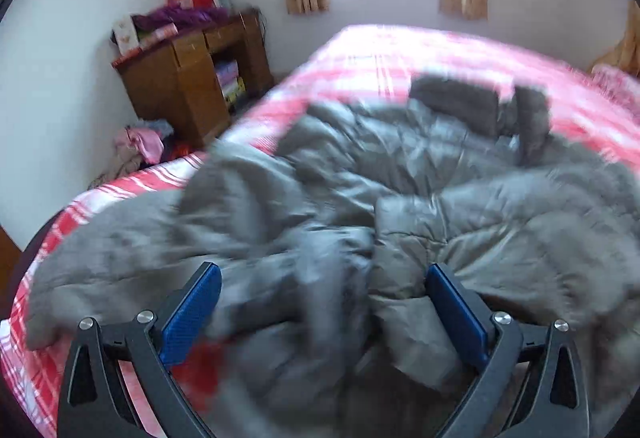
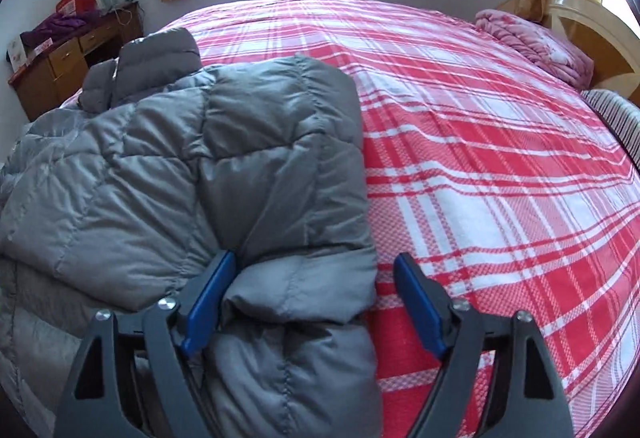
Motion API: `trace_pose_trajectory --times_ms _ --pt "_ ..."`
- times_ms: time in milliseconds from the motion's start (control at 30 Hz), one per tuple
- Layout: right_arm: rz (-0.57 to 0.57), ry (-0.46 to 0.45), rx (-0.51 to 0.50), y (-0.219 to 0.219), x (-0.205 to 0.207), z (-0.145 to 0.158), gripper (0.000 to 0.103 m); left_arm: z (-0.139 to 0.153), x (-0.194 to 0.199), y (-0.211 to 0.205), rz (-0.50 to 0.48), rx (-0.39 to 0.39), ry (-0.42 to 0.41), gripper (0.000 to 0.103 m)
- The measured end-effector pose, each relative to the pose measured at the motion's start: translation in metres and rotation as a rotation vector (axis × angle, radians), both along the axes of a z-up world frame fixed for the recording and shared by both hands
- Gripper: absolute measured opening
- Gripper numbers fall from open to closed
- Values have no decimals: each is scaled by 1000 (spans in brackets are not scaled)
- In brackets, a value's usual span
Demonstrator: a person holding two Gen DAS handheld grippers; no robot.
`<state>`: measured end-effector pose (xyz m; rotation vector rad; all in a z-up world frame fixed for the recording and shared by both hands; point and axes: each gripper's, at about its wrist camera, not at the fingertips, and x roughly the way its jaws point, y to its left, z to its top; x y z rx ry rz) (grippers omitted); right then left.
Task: Fold large clothes
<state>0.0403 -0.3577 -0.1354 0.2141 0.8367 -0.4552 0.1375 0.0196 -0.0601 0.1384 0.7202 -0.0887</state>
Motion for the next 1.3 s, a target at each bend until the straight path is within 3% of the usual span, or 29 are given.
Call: trace_pose_trajectory --times_ms 133,200,267,333,400,467,633,700,733,767,833,867,933,1000,1100,1200,1233,1300 --pt "-16 -3 11 -2 -1 0 89 35 -31 84 141 -130 -46 102" --pt "-17 1 -1 0 -1 1 89 42 -36 141 305 -168 -41 102" --pt "-18 1 -5 1 -2 0 89 41 -40 206 533 -183 -48 102" --pt "-19 2 -5 3 -2 1 89 33 -43 246 658 -209 -16 102" --pt "-19 3 -7 3 -2 1 89 24 -45 286 776 -286 49 102" --pt "-22 5 -13 6 -3 2 90 13 -47 310 844 -408 65 102" --pt "-30 11 -17 6 -4 2 91 -17 -28 318 901 -501 174 102" --pt "-34 12 -15 7 -4 3 92 -30 -25 319 919 -533 213 93" --pt "-36 12 -14 6 -5 3 93 -28 -25 314 939 -485 190 79" --pt "-38 12 -14 6 -5 3 93 -27 -23 312 935 -467 181 52" --pt "-39 13 -14 6 -5 2 93 -27 -21 308 915 -456 180 39" --pt "-39 12 -14 6 -5 2 93 -26 -21 307 899 -460 168 27" --pt "-38 10 -10 5 -5 2 93 -25 -19 307 872 -462 155 17" --pt "-39 8 -7 4 -5 2 93 -16 -16 302 851 -420 124 11" --pt "-39 7 -7 4 -5 2 93 16 -13 281 777 -321 13 9" --pt "-40 7 -7 4 -5 2 93 63 -13 233 622 -241 -140 9" --pt "-40 7 -6 4 -5 2 93 84 -14 204 523 -220 -204 9" --pt "-40 7 -8 5 -5 2 93 106 -14 163 394 -196 -265 9"
